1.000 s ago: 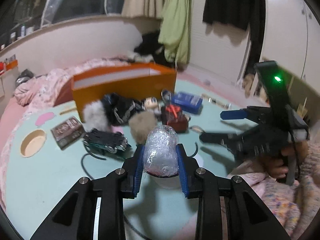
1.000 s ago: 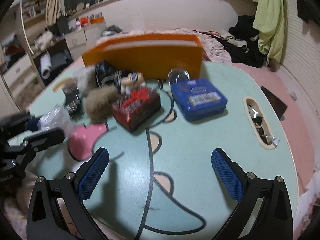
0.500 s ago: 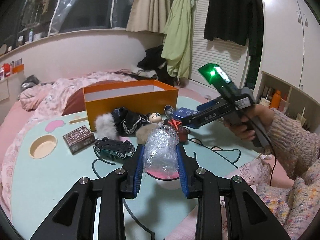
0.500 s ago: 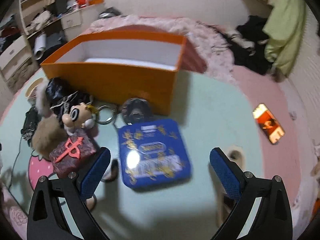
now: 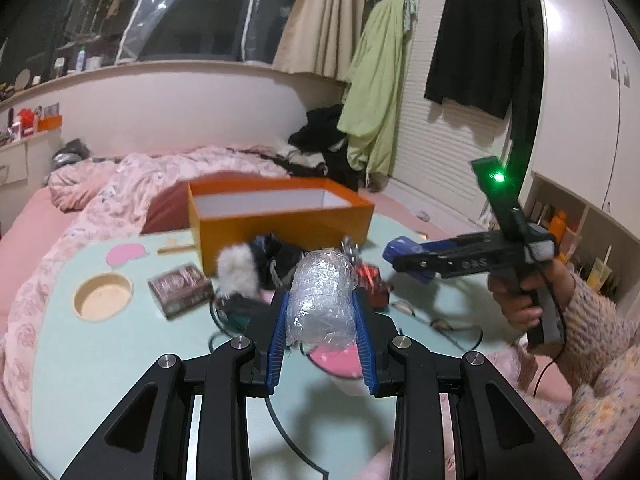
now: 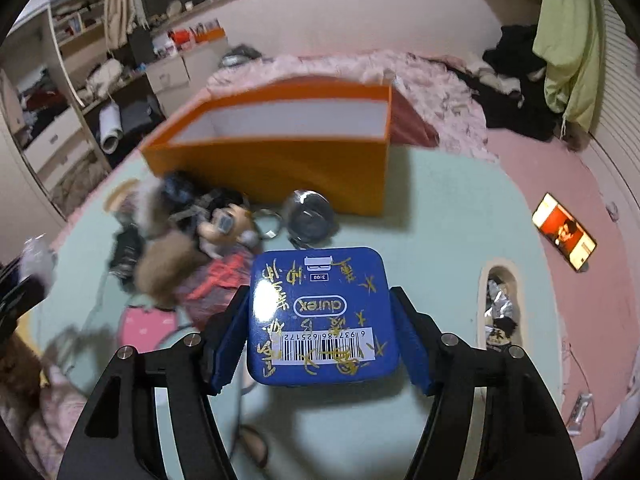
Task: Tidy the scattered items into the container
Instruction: 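Carry the bag into the box with the left tool while the right tool drops the tin in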
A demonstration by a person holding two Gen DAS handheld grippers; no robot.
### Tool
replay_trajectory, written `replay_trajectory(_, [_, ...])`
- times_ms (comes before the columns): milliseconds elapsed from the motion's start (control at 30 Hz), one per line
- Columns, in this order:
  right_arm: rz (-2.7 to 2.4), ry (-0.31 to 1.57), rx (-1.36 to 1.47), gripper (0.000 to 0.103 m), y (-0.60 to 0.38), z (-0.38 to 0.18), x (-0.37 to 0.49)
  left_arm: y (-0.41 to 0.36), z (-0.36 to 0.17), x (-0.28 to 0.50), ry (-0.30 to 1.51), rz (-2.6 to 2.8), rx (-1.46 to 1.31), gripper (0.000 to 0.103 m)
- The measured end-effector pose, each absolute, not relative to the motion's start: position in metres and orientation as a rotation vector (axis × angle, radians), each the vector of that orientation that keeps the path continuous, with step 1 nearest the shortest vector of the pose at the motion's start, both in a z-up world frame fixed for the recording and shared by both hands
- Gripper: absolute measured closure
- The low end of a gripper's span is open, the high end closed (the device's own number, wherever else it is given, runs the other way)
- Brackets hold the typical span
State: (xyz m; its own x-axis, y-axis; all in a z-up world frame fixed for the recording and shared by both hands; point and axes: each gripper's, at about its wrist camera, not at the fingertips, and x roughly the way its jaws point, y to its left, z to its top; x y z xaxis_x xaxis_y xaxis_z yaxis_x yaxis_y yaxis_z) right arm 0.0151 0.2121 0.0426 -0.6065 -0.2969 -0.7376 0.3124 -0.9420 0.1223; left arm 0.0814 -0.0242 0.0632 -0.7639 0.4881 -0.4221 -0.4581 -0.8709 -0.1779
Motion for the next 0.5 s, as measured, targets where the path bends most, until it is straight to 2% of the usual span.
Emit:
replay_trajectory(300, [-2.579,-0.008,0.978,0.036,0.181,0.097,-0.016,-0.022,0.107,-0.004,-0.125,2.554,-0.684,0.073])
replay_trajectory(500, [-2.549,-0.093,1.030,0.036,0.164,0.104,-0.080,-0.009,0.107,-0.090,-0.181,2.482,-0.898,0.073])
